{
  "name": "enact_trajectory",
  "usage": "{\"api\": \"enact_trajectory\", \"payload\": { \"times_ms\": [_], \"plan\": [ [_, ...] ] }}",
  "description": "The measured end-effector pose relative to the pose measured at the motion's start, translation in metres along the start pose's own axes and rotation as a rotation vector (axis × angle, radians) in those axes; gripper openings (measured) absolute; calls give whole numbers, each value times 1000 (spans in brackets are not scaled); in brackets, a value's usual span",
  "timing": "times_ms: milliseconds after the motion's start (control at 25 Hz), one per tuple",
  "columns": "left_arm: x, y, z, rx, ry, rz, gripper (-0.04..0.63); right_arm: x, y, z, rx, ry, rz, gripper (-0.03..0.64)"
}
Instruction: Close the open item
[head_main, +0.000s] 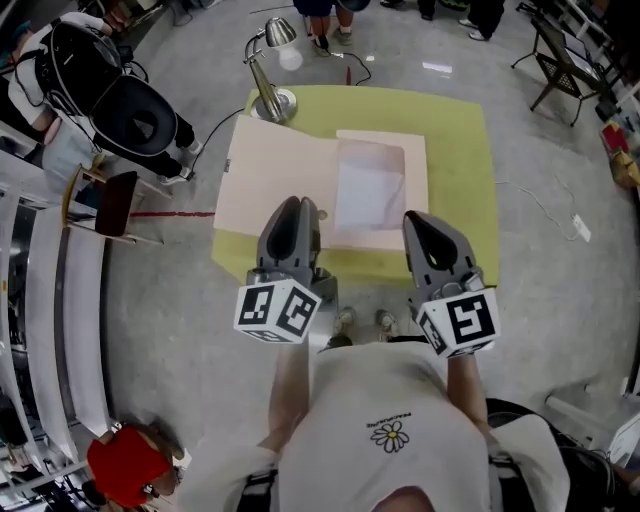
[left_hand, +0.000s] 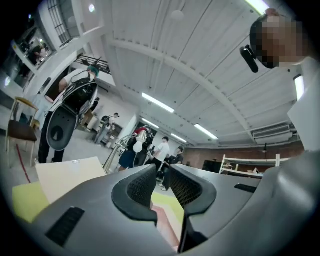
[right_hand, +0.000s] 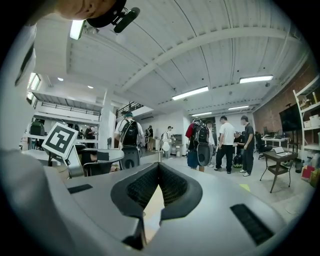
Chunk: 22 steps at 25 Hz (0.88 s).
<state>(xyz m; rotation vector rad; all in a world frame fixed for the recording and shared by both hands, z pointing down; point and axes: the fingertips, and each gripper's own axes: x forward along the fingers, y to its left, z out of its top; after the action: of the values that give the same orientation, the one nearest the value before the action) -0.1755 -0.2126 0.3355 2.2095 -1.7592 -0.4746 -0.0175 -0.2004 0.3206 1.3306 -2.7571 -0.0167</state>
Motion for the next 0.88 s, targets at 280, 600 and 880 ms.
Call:
{"api": "enact_trajectory", "payload": {
  "times_ms": [280,600,880],
  "plan": [
    [-27,81,-11,-190,-108,197,152,10,11,-18,-8,59,20,12],
    [-64,171,-58,-397,-138,398,303,15,24,-34,-31,113,33,12],
    [-71,210,-103,-473,-49,472,334,22,46,-45,-43,179,85,12]
  ]
}}
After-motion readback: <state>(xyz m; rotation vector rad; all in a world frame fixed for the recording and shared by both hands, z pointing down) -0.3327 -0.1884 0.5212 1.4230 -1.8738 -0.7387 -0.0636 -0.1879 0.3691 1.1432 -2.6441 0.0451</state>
